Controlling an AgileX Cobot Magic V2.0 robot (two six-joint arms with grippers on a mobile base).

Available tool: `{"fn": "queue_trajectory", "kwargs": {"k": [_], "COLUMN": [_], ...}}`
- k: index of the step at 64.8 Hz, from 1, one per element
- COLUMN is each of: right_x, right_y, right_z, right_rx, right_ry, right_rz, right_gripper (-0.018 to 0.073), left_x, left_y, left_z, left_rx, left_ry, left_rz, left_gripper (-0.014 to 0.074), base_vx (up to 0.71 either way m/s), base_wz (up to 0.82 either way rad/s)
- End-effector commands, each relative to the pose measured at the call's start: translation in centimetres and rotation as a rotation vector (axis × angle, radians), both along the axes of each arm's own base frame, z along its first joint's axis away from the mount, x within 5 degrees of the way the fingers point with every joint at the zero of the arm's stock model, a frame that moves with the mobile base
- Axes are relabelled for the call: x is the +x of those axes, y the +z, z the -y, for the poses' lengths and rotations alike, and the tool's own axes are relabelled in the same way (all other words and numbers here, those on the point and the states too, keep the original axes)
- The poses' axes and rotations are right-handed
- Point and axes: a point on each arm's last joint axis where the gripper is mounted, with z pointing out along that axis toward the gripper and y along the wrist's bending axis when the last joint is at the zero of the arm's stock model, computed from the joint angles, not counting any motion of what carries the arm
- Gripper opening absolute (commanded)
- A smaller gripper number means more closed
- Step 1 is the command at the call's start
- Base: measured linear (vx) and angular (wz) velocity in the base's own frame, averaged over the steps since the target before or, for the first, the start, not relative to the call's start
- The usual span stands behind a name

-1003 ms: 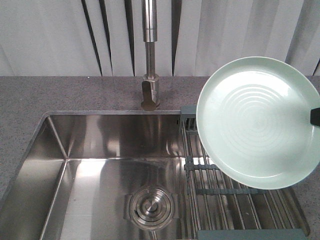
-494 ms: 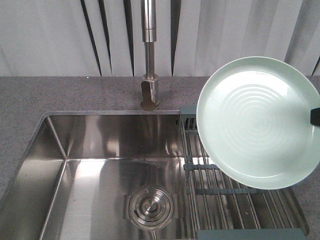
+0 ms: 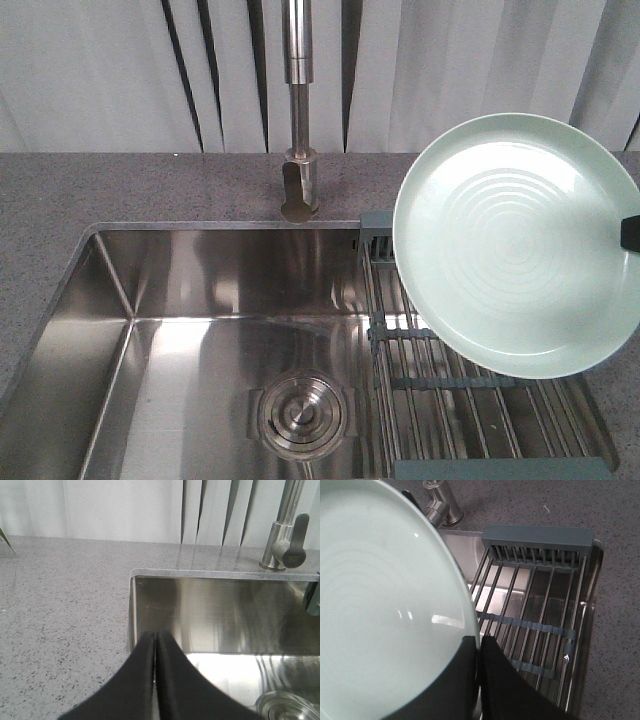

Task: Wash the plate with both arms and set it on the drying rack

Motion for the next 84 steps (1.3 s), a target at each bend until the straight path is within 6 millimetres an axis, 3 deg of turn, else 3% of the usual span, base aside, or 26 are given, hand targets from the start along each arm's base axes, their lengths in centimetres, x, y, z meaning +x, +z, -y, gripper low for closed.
{"fn": "queue_trajectory", "kwargs": {"k": [1,84], "right_x": [0.03,0.03], "right_y": [1.36,1.36], "right_z": [-0.08,-0.08], "right_rx": [0.027,0.027], "right_ry": [-0.022,-0.022], "right_rz": [0.081,0.081], "right_gripper": [-0.0006,-0.0006], "left_x": [0.02,0.02], "left_y": [0.07,0.08], "left_z": [0.14,0.14], "left_rx": [-0.006,-0.001], "left_ry": [-0.017,-0.017], "left_rz": [0.062,0.064], "left_gripper": [-0.0006,-0.0006], "base_vx": [0.0,0.0], "base_wz": [0.0,0.0]}}
